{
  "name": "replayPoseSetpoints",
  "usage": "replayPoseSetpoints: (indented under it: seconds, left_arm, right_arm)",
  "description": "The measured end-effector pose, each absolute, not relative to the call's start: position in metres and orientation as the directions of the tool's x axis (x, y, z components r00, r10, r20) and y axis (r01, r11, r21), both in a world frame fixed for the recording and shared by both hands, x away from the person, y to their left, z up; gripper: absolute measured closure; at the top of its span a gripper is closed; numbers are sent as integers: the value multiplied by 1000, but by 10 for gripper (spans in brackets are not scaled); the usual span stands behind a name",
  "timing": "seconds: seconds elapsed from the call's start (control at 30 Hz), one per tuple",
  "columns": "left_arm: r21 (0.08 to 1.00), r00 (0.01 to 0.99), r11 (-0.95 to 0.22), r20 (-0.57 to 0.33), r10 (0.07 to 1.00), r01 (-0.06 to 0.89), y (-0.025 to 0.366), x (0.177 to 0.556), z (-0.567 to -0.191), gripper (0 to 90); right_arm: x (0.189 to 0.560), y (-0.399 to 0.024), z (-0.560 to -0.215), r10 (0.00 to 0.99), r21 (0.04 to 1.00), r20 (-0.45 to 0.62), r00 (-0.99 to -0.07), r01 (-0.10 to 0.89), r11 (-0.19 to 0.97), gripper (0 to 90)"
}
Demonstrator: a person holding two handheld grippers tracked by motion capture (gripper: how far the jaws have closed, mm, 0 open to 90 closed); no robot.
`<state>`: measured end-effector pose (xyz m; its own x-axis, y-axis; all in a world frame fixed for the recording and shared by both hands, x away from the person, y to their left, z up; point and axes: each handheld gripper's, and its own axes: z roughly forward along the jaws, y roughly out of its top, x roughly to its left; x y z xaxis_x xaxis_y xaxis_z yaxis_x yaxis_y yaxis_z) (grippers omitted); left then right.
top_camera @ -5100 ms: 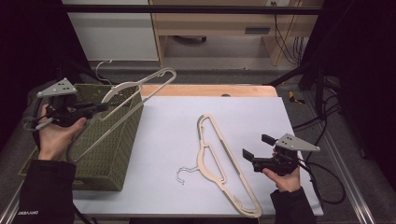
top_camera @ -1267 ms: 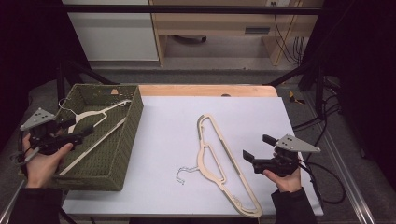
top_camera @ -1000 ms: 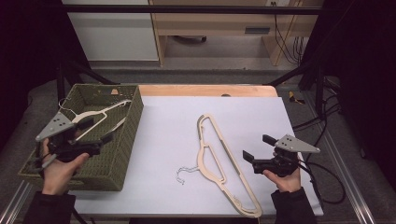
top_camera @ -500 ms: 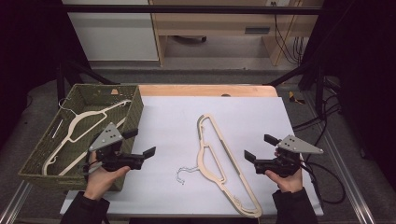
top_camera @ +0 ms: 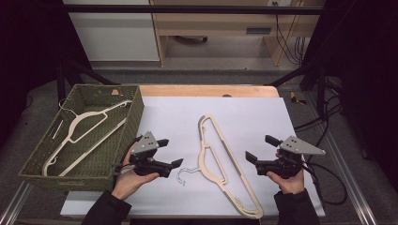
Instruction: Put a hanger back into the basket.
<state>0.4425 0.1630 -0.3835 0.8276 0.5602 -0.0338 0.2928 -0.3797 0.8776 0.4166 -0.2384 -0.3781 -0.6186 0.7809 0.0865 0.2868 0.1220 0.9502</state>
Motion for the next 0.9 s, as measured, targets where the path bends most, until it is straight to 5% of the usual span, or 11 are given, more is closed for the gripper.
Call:
replayPoseSetpoints:
  seconds: [0.5, 0.9]
  left_arm:
    - [787, 865, -525, -20, 501, 323, 128, 450, -432, 327]
    - [734, 872, -579, -36, 489, 355, 106, 458, -461, 558]
  right_arm:
    - [417, -237, -379, 784, 947, 84, -615, 293, 129, 59]
    - [417, -236, -380, 780, 946, 86, -620, 297, 132, 63]
